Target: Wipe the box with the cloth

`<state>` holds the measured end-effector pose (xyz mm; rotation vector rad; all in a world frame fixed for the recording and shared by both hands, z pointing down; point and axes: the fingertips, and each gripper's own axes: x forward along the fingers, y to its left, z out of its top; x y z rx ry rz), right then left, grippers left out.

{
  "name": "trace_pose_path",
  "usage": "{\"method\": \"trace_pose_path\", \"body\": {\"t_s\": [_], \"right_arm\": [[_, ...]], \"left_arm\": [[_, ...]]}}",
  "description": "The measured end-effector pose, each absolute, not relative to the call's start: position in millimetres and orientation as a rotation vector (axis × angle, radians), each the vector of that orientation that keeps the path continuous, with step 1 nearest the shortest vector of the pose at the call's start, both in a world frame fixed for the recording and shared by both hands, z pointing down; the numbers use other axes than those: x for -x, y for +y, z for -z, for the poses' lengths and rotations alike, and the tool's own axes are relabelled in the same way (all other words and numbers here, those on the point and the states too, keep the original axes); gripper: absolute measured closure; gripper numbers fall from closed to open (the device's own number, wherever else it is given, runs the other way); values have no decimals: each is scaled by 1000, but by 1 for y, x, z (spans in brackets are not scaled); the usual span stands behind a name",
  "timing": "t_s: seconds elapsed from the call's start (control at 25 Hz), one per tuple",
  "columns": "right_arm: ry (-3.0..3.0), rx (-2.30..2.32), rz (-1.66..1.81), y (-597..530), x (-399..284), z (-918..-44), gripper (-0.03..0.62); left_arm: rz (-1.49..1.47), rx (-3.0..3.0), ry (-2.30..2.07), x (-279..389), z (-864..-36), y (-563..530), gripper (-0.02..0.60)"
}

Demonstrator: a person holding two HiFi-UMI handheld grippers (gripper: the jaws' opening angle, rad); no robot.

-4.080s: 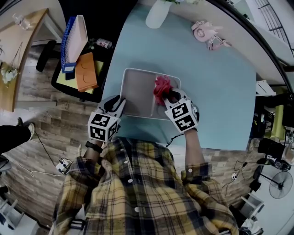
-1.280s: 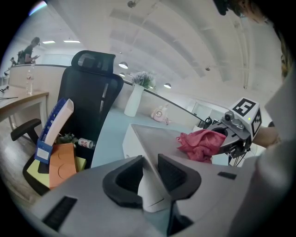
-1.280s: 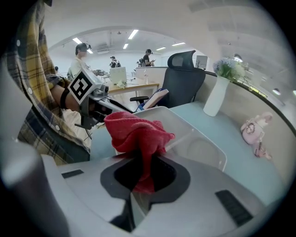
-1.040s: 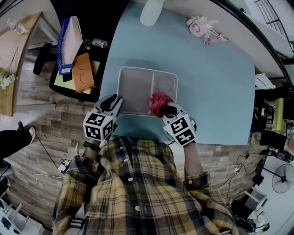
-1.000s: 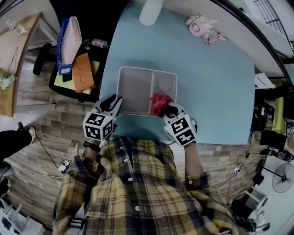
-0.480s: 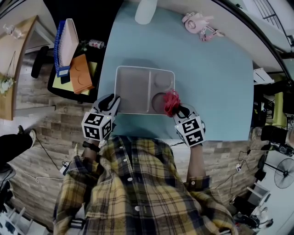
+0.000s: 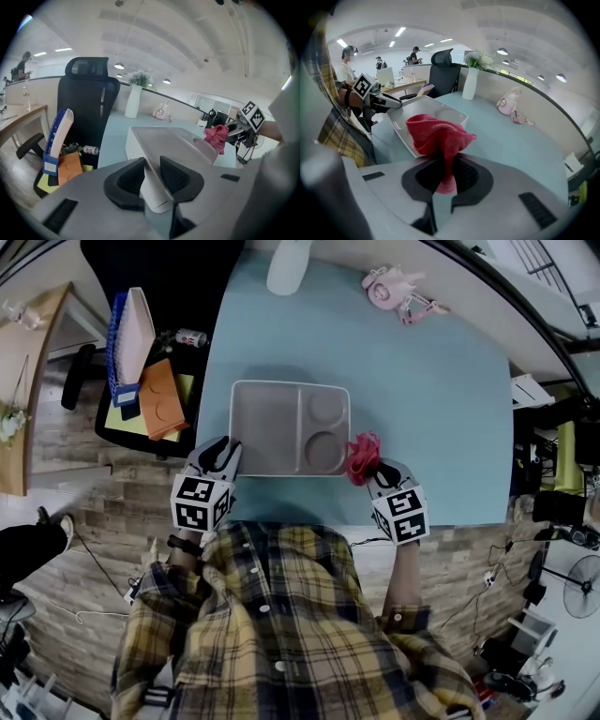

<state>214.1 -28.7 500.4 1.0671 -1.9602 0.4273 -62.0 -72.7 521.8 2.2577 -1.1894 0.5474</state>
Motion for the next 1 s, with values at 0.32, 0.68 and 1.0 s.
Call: {"method": "trace_pose_path", "body": {"t_s": [0.32,0.68,1.0], "right_arm": [[-2065,-1200,-144,-58,-211,-441,551],[-2423,-1508,-204,-104,-184,-369,551],[-2552,-1527,-157,-103,-153,-345,551]], "left_arm": [[-521,-2320,-1272,69,-484,-84,472],[-367,-2455,-1368,70,-403,-106,493],[-267,-2562,-1391,55,-357,-104,534]]}}
